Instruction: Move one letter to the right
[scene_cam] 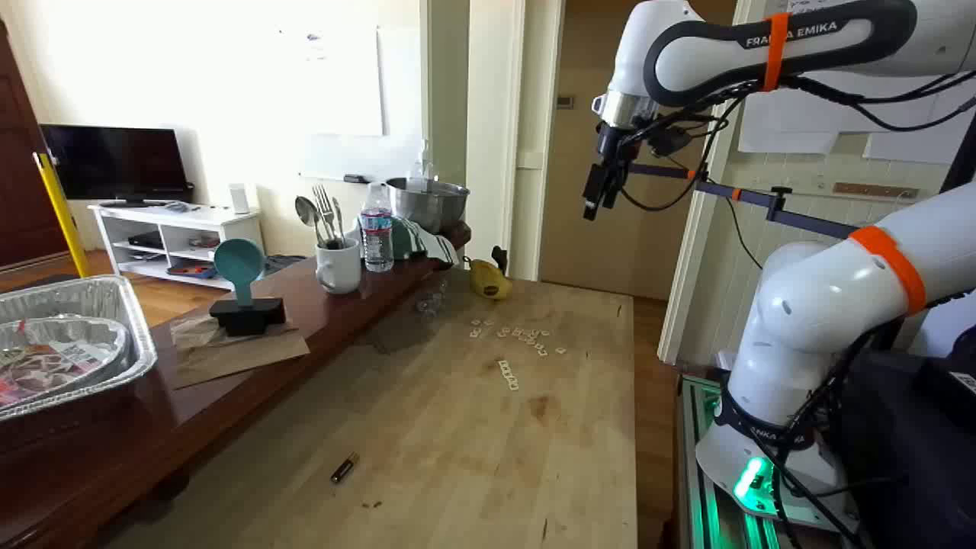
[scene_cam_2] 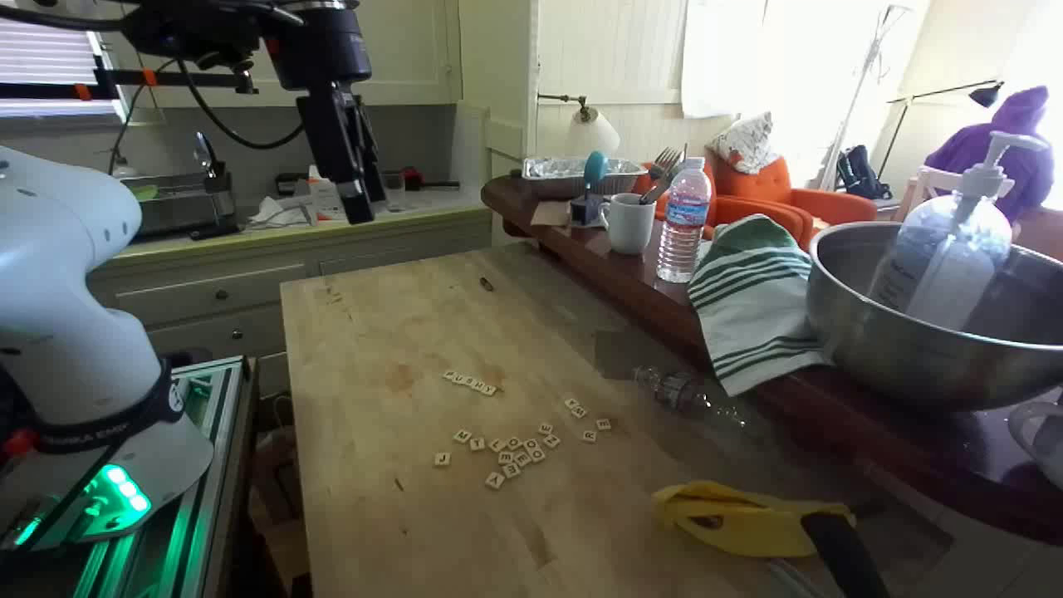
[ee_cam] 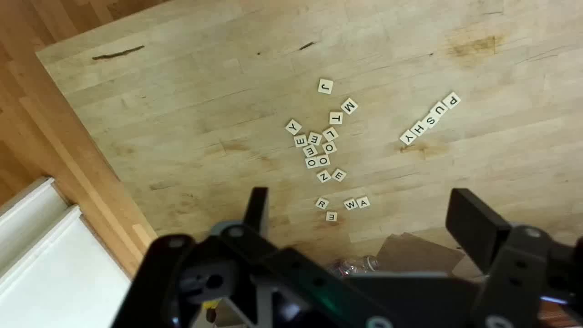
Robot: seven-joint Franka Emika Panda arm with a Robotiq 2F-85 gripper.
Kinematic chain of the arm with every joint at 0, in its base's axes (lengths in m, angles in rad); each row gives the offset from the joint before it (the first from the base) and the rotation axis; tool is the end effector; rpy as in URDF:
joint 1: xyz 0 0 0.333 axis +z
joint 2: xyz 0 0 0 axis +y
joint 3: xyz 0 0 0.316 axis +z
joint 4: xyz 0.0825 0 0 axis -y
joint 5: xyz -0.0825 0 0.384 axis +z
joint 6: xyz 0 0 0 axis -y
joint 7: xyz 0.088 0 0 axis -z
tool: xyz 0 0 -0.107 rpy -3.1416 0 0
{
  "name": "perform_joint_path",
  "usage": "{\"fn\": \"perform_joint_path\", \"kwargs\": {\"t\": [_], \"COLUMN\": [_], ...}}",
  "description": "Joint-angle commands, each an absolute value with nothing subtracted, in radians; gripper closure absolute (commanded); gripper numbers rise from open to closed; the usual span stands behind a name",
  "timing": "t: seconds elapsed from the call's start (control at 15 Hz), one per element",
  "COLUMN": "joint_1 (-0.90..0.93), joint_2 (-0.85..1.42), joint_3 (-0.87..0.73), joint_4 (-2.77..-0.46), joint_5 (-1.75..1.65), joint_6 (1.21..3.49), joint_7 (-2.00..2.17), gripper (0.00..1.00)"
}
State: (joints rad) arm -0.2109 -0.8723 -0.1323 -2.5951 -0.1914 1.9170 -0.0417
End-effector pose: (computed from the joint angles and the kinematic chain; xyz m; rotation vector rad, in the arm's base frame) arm 0.2878 -0.1232 0.5323 2.9968 -0.3256 0.2636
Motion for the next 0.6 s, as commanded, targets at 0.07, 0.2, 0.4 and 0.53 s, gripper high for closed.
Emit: {"fn": "perform_joint_path", "kwargs": {"t": [0.07,0.2,0.4,0.53], "joint_1": [-0.203,-0.203,-0.190,-0.133], "joint_2": [-0.872,-0.872,-0.865,-0.841], "joint_3": [-0.137,-0.137,-0.138,-0.144], "joint_4": [-2.592,-2.592,-2.599,-2.632], "joint_5": [-0.196,-0.196,-0.192,-0.163], "joint_6": [1.913,1.913,1.919,1.944], "joint_7": [-0.037,-0.037,-0.051,-0.106], "gripper": [0.00,0.00,0.00,0.00]}}
